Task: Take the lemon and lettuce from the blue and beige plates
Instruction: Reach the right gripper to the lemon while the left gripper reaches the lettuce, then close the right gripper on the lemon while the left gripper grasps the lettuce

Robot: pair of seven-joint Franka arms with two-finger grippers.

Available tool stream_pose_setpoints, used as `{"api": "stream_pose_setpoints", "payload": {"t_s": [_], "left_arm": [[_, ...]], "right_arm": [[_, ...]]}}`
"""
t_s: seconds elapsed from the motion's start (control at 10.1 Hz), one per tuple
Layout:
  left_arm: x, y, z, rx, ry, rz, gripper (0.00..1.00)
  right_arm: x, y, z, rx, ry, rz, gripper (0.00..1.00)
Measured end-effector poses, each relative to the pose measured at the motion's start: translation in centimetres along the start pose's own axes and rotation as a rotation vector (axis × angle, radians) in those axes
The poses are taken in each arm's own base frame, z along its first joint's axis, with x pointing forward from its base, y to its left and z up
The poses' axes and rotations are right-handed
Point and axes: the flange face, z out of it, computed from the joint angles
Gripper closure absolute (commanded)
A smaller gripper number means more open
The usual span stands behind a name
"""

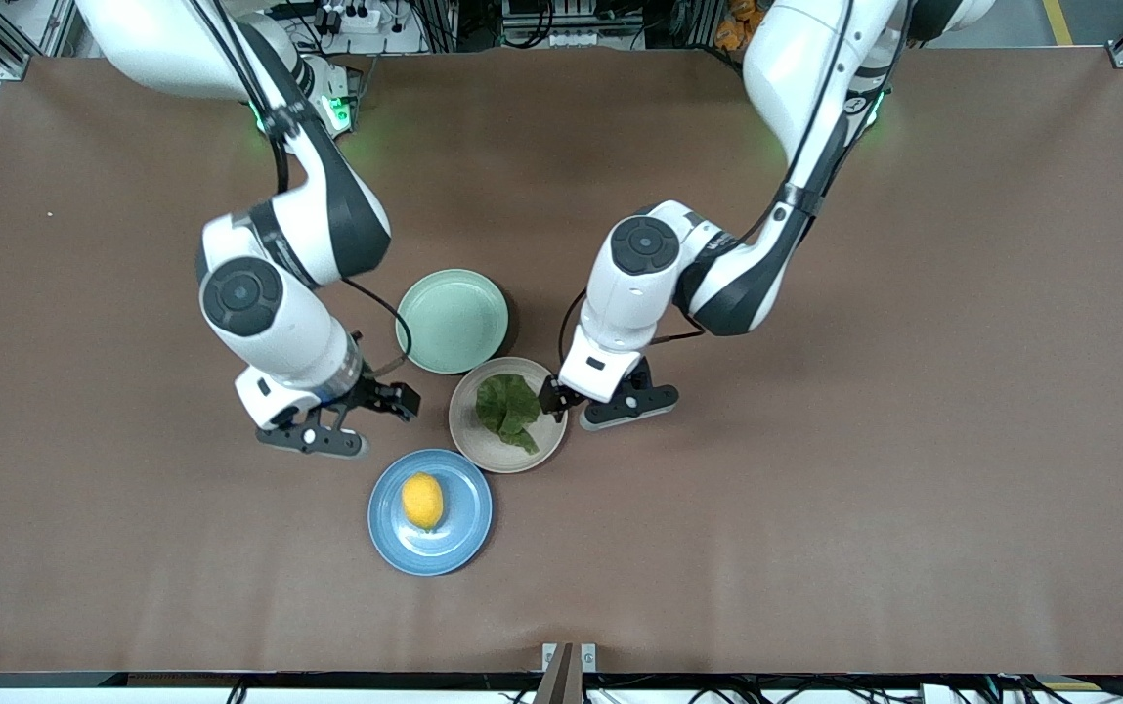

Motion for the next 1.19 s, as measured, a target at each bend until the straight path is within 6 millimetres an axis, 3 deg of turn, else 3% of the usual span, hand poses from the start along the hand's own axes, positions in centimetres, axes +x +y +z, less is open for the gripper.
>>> {"api": "stream_pose_setpoints", "payload": {"t_s": [0.2, 0.4, 0.89, 1.19], "left_arm": [[-1.2, 0.9, 1.6, -0.06, 0.028, -0.014, 0.0], [-2.5, 1.3, 3.5, -0.115, 0.046, -0.03, 0.0], [-6.2, 2.0, 7.4, -0.174, 0.05, -0.023, 0.0], [-7.4, 1.8, 9.3, -0.15, 0.054, -0.001, 0.0]], "right_arm": [[1.1, -1.2, 4.0, 0.04, 0.048, 0.001, 0.0], [1.6, -1.9, 6.7, 0.051, 0.07, -0.002, 0.0], [3.4, -1.3, 11.6, 0.077, 0.164, 0.013, 0.0], [4.3, -1.3, 13.4, 0.071, 0.197, 0.011, 0.0]]}}
